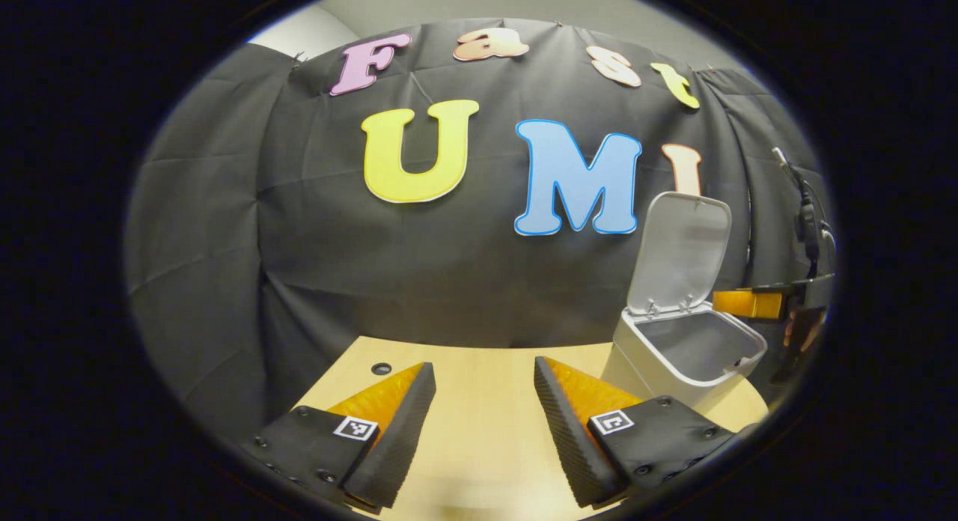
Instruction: Press the lid of the desktop garbage bin to open it, pick up the crumpled paper on the desktop and throw it into the bin, then pick up the pop can on the desktop and drop it into the bin, and finally close the garbage bin lid.
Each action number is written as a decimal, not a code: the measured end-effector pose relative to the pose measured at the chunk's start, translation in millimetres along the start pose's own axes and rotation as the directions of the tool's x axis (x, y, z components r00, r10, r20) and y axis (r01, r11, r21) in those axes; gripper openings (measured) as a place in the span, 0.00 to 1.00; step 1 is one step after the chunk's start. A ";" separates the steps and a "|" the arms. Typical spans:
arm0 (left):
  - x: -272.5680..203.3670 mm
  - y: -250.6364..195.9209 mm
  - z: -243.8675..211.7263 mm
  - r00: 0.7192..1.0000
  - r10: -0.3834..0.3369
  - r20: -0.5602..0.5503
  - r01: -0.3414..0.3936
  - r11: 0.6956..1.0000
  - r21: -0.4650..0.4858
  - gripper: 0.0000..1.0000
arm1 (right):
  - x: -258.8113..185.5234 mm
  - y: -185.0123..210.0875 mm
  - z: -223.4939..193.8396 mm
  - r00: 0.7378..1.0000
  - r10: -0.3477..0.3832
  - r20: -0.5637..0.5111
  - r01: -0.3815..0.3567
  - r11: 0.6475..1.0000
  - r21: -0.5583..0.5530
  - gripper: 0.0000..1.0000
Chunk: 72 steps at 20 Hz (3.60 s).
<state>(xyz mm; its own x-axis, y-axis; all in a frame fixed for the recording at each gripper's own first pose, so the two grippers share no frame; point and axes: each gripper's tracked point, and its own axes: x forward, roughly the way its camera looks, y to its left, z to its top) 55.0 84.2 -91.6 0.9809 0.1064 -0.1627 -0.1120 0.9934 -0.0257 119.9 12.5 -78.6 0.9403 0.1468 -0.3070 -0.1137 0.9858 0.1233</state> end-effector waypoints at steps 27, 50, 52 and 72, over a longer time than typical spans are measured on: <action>15.1 17.7 11.7 1.000 0.019 0.001 -0.019 0.999 -0.039 0.91 | 18.3 11.7 158.3 0.955 -0.033 0.295 0.043 0.999 -0.027 0.84; 2.6 -14.4 9.7 0.999 -0.053 0.006 0.053 0.999 -0.012 0.92 | -41.4 16.4 71.9 0.995 -0.028 0.101 0.030 0.999 -0.023 0.84; -0.7 -22.1 8.6 0.998 -0.066 0.006 0.066 0.998 -0.007 0.92 | -44.1 16.2 50.8 0.998 -0.028 0.059 0.029 0.999 -0.025 0.84; -15.7 -30.2 -0.7 0.998 -0.066 -0.008 0.066 0.998 -0.004 0.92 | -43.3 14.1 -59.7 0.993 -0.024 -0.114 0.019 0.999 -0.038 0.85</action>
<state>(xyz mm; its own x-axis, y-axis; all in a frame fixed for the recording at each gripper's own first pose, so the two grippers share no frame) 42.9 52.5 -88.9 0.9848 0.0398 -0.1689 -0.0472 0.9981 -0.0404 58.4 24.9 -119.8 0.9000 0.1317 -0.4155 -0.1075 0.9909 0.0812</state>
